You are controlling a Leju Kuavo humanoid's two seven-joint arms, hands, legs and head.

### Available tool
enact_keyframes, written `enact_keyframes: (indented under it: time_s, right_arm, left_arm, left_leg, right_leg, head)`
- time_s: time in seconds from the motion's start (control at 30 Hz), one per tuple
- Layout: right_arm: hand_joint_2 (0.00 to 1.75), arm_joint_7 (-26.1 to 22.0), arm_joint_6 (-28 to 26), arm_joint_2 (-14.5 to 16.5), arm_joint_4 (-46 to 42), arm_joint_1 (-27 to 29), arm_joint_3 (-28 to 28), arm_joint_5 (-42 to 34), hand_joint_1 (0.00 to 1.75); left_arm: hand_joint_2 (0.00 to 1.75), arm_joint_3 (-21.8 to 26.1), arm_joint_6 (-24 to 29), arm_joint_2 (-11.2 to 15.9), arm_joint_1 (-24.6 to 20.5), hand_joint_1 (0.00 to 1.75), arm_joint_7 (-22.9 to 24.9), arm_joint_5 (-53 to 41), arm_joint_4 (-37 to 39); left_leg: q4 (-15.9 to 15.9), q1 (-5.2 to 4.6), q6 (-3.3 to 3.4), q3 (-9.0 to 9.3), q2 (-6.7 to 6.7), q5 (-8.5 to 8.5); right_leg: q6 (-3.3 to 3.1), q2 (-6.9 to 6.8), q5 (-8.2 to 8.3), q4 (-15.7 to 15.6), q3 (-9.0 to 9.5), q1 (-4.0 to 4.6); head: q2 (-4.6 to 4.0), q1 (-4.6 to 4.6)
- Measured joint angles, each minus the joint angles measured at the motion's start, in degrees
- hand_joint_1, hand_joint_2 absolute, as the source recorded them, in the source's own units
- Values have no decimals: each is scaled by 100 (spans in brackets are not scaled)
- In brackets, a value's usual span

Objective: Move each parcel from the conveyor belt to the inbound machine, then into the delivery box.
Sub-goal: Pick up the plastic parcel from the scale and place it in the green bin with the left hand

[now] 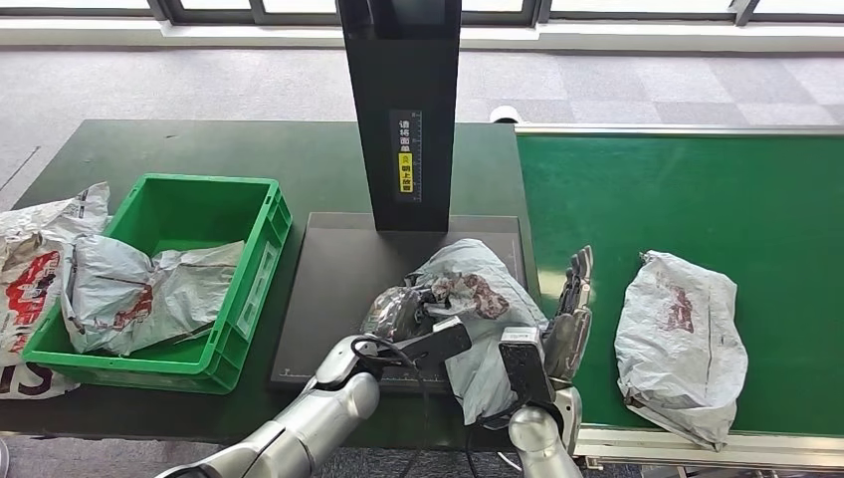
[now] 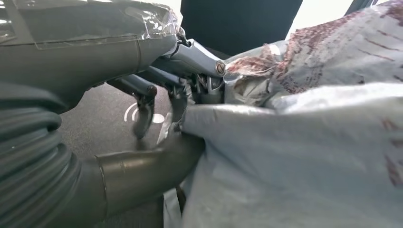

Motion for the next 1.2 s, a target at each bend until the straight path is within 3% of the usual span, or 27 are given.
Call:
enact_keyframes:
  time_s: [0.27,0.43,0.57,0.73,0.93,1.2]
  right_arm:
    - [0,0,1,-21,-10,17,16,5,0]
    - [0,0,-9,-25,-114,117,16,61,0]
    - [0,0,-12,-43,-266,281,16,100,0]
    - [0,0,-14,-57,-393,363,16,113,0]
    - [0,2,-14,-61,-506,466,11,170,0]
    - [0,1,-14,-61,-606,557,-30,184,0]
  left_arm:
    - [175,2,252,52,2,175,-109,-53,32]
    - [175,153,1045,147,76,175,-75,-365,-123]
    - [175,962,1293,281,267,175,-254,-1235,-897]
    - [175,1734,1308,345,386,175,-463,-1576,-1522]
    - [175,2926,1309,241,615,175,-976,-2062,-2673]
    - [175,3779,1309,202,749,175,-1247,-2049,-3667]
  left_leg:
    - [-1,0,0,-2,1,0]
    - [-1,0,-1,-3,6,0]
    - [-1,0,-2,-5,10,0]
    - [-1,3,-1,-6,8,1]
    - [-1,7,-1,-11,17,0]
    - [-1,9,-2,-16,9,0]
  right_leg:
    - [0,1,0,0,-3,1]
    - [-1,5,0,0,-8,2]
    - [-1,10,1,0,-12,6]
    - [-1,8,0,0,-12,6]
    - [-1,14,1,0,-19,3]
    - [-1,10,1,1,-21,6]
  head:
    - [0,0]
    - [0,0]
    - [0,0]
    - [0,0]
    - [0,0]
    - [0,0]
